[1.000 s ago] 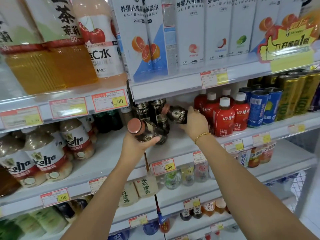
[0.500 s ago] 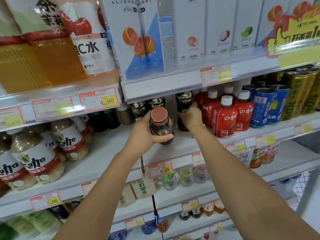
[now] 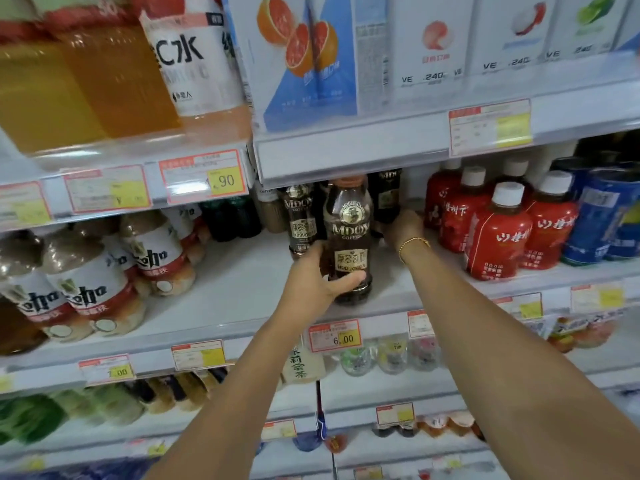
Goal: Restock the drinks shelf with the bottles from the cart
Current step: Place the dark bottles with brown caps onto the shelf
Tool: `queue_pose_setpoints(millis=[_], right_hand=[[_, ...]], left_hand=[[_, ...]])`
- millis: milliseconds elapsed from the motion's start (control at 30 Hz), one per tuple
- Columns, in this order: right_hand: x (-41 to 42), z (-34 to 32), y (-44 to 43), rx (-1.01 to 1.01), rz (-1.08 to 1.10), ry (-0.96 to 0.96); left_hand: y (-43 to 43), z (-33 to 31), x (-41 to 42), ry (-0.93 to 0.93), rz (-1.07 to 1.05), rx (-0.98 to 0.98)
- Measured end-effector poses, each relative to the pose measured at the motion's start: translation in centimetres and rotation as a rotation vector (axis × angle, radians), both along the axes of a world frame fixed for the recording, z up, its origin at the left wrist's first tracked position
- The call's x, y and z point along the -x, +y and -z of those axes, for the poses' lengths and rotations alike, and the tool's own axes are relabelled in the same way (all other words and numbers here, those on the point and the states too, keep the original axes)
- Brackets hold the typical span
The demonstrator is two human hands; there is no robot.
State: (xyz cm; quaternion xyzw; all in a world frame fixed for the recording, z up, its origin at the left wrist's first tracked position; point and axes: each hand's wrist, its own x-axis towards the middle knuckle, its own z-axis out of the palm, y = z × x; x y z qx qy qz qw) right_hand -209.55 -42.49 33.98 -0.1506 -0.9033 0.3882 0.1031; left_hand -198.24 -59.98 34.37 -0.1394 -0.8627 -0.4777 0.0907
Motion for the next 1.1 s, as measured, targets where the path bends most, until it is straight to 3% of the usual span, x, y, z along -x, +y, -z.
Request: queue_pose_setpoints(millis=[167, 367, 433, 600, 700, 833, 967, 1100], right_hand=[[-1.6, -0.2, 0.4, 0.112, -0.161, 0.004], [-11.0, -0.7, 1.5, 0.539, -0.185, 0.405], [-12.9, -1.0, 1.4, 0.453, -0.231, 0.363], [-13.3, -0.4, 0.3, 0.002, -0.161, 0.235], [-12.6, -0.2, -0.3, -0.116, -0.130, 0.207], [-9.8, -0.5, 0.1, -0.037, -0.121, 0.170], [-6.4, -1.2, 1.0, 0.090, -0.159, 0.132], [-3.3, -0.3, 2.3, 0.184, -0.259, 0.082]], left_hand=[[1.2, -0.1, 0.0, -0.020, 0.023, -0.013], [5.0, 0.5, -0.3, 0.106, -0.086, -0.013], [5.7, 0.7, 0.0, 0.119, -0.112, 0.010], [5.4, 0.5, 0.1, 0.084, -0.016, 0.068], [3.9, 0.6, -0.2, 0.076, 0.049, 0.139], [-0.1, 1.2, -0.4, 0.014, -0.079, 0.385], [-3.9, 1.3, -0.2, -0.106, -0.255, 0.444], [-5.2, 1.1, 0.1, -0.192, -0.260, 0.471]])
